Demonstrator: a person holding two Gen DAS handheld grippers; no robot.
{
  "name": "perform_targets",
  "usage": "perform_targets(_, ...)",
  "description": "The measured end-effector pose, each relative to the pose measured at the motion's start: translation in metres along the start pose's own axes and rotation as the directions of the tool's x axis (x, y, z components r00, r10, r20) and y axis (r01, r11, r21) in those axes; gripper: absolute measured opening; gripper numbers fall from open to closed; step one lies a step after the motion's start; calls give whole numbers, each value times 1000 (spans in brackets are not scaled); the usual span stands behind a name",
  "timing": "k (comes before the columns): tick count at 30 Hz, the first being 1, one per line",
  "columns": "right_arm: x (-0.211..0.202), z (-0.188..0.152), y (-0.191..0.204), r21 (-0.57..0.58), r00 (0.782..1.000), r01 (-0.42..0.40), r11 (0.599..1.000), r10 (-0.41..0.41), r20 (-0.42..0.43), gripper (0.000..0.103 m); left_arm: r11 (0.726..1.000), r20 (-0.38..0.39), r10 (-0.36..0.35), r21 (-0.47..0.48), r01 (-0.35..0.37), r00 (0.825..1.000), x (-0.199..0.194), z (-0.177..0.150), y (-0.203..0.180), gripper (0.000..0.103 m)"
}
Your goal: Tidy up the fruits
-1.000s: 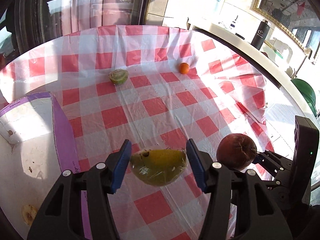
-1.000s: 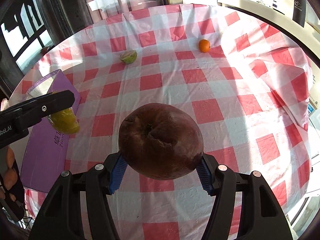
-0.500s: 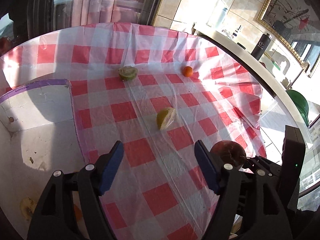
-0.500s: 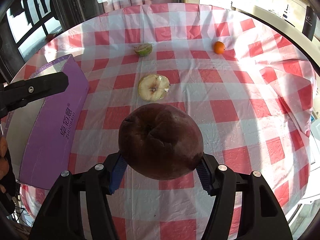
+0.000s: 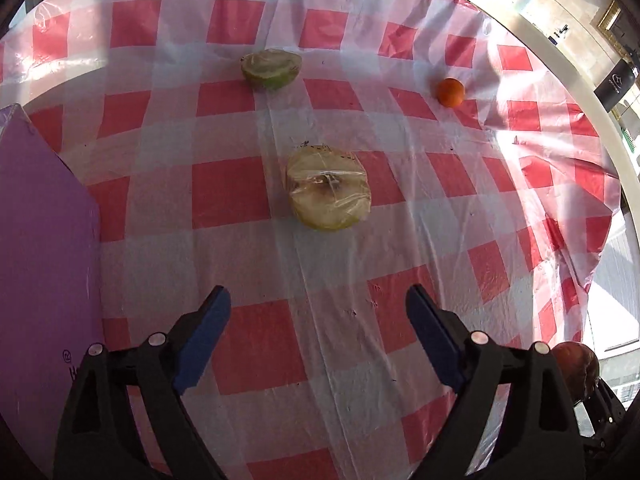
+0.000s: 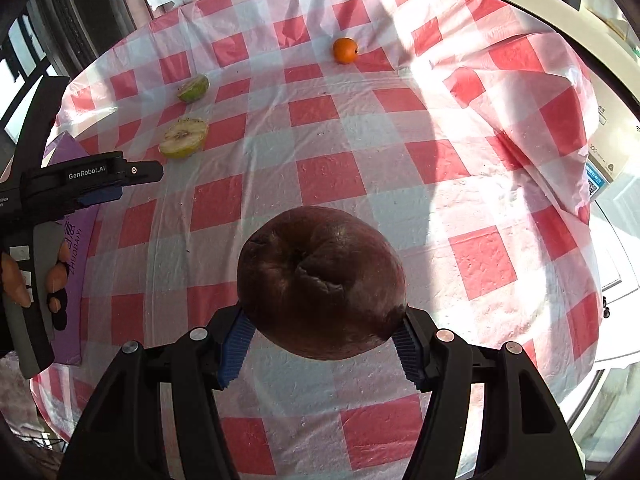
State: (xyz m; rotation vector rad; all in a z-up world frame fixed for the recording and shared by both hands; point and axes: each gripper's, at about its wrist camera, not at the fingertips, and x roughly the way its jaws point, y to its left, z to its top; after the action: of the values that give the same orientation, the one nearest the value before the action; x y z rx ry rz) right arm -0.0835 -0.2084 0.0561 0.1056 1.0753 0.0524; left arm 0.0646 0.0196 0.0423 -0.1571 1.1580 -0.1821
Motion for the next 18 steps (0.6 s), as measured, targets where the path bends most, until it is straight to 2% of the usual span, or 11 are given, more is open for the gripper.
perform_targets(3,12,5,-21,23,1000,-20,1000,20,-21,61,1000,-1,22,0,-22,1000,22,21,-6,93)
perform_targets(7,30,16,-38,30,998,-59,998,60,-35,61,993,-16,113,43,-112,993,54,42,-13,94)
perform_targets(12,47,31,-47,5,994,-103,995,103,-38,61,981,22,165,100,-167,986,70,60,-27,96)
perform_targets(14,52,36,-51,-1,993,-114,994,114,-40,61,971,54,191,137,-197,980,71,59,-38,89)
perform_targets(15,55,37,-52,-3,992,-116,993,116,-42,61,971,70,185,143,-194,980,71,58,-41,81)
perform_targets(16,57,38,-55,-4,992,-119,993,119,-44,61,970,84,184,143,-195,979,68,56,-43,66)
perform_targets(17,59,39,-57,-2,992,-121,993,120,-47,61,972,90,178,142,-190,980,66,53,-47,60)
perform_targets(18,60,40,-59,0,991,-121,993,121,-49,61,974,78,176,134,-185,981,63,49,-50,60)
